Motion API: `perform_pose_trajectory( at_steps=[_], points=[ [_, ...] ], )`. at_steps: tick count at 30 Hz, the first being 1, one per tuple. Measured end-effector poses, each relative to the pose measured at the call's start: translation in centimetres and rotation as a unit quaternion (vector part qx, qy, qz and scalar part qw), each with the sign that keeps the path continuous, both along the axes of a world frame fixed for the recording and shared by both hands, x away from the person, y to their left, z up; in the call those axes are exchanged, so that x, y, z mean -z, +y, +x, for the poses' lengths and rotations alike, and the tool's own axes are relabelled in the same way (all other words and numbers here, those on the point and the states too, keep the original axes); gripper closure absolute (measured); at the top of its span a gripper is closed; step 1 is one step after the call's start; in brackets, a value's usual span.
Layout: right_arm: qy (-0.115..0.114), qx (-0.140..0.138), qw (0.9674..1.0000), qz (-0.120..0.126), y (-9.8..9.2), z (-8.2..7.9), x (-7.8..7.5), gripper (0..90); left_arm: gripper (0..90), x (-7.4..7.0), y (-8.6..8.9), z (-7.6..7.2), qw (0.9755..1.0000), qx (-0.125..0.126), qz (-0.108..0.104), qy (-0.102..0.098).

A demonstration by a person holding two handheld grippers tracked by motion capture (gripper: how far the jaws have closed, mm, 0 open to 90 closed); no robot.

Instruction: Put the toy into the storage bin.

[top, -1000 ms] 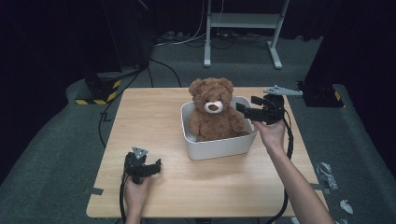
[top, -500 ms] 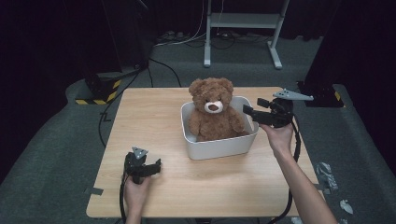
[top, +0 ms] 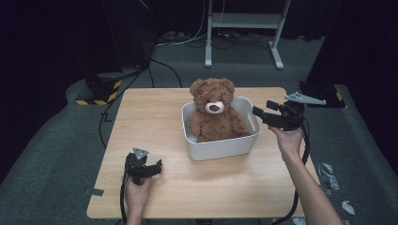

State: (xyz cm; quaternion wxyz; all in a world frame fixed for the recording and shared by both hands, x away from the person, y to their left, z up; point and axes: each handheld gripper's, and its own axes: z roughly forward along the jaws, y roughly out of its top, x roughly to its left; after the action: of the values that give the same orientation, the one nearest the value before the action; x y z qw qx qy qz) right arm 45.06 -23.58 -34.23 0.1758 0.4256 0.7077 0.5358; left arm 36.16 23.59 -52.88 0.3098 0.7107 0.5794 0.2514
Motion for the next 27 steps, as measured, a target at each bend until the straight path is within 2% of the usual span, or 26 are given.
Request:
perform_pose_trajectory(
  at_steps=[27],
  points=[
    [-0.006,0.030,0.9995,0.013,-2.8,-1.4,0.8,29.7,15.0,0.0,0.0,0.0,1.0000,0.000,0.000,0.000]
  ],
)
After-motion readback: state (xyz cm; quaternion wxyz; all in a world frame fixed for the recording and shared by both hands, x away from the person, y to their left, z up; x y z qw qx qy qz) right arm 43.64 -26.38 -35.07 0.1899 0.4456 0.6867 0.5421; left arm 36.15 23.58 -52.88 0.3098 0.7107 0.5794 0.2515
